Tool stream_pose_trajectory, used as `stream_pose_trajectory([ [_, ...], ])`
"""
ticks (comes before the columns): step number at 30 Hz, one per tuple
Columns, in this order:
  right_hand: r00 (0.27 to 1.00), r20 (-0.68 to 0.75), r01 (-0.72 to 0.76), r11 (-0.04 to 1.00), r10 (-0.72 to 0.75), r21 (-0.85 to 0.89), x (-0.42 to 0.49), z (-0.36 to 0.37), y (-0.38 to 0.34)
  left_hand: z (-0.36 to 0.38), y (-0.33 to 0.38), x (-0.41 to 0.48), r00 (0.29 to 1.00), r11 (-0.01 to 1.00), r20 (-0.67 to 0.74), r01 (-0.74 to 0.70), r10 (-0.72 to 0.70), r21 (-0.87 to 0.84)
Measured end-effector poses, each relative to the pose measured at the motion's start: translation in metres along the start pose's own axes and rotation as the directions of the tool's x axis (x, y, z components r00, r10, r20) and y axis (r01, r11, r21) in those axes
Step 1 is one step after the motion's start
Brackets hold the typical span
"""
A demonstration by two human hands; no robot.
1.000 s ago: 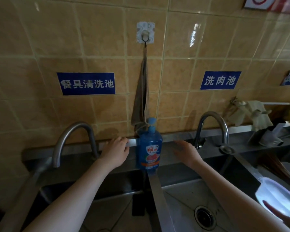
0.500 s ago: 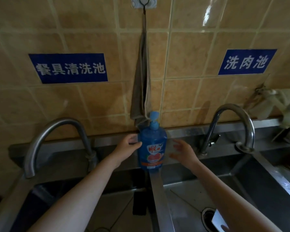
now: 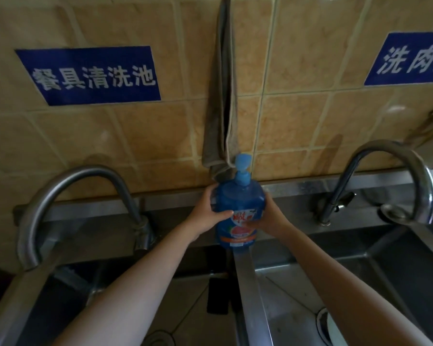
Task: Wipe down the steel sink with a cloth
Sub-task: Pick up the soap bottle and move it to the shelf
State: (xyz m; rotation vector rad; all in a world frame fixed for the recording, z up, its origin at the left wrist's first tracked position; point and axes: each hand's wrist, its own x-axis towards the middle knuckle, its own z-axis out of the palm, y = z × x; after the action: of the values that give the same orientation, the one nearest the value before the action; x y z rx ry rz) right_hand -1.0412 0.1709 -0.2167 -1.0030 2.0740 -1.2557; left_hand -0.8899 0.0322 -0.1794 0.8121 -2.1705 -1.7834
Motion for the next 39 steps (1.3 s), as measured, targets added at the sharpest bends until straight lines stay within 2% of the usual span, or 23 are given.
stream_pose_trajectory([
  [5, 0.999, 0.041, 0.017, 0.998, -0.014, -0.057, 0.002, 0.000, 0.002, -0.003, 0.004, 0.000, 0.999, 0.996, 0.041, -0.028, 0.024, 0.084],
  [12, 1.000, 0.006, 0.014, 1.000, -0.014, -0.003, -0.032, 0.007, 0.001, -0.007, 0.006, -0.025, 0.984, 0.978, 0.157, -0.110, 0.082, 0.179],
  [18, 1.000, -0.007, 0.015, 1.000, -0.015, -0.025, -0.063, 0.021, -0.008, -0.015, -0.002, -0.062, 0.990, 0.973, 0.111, -0.104, 0.083, 0.207],
  [23, 1.000, 0.014, 0.012, 0.999, -0.011, -0.053, -0.087, 0.043, -0.023, -0.035, -0.006, -0.100, 0.986, 0.974, 0.133, -0.124, 0.099, 0.192],
  [32, 0.987, 0.091, 0.141, 0.985, -0.132, -0.100, -0.108, 0.062, -0.119, -0.099, 0.025, -0.168, 0.985, 0.983, 0.068, -0.164, 0.159, 0.081],
  [39, 0.929, 0.161, 0.340, 0.940, -0.334, -0.012, -0.122, 0.081, -0.211, -0.154, 0.069, -0.223, 0.954, 0.947, -0.080, -0.272, 0.289, 0.172],
])
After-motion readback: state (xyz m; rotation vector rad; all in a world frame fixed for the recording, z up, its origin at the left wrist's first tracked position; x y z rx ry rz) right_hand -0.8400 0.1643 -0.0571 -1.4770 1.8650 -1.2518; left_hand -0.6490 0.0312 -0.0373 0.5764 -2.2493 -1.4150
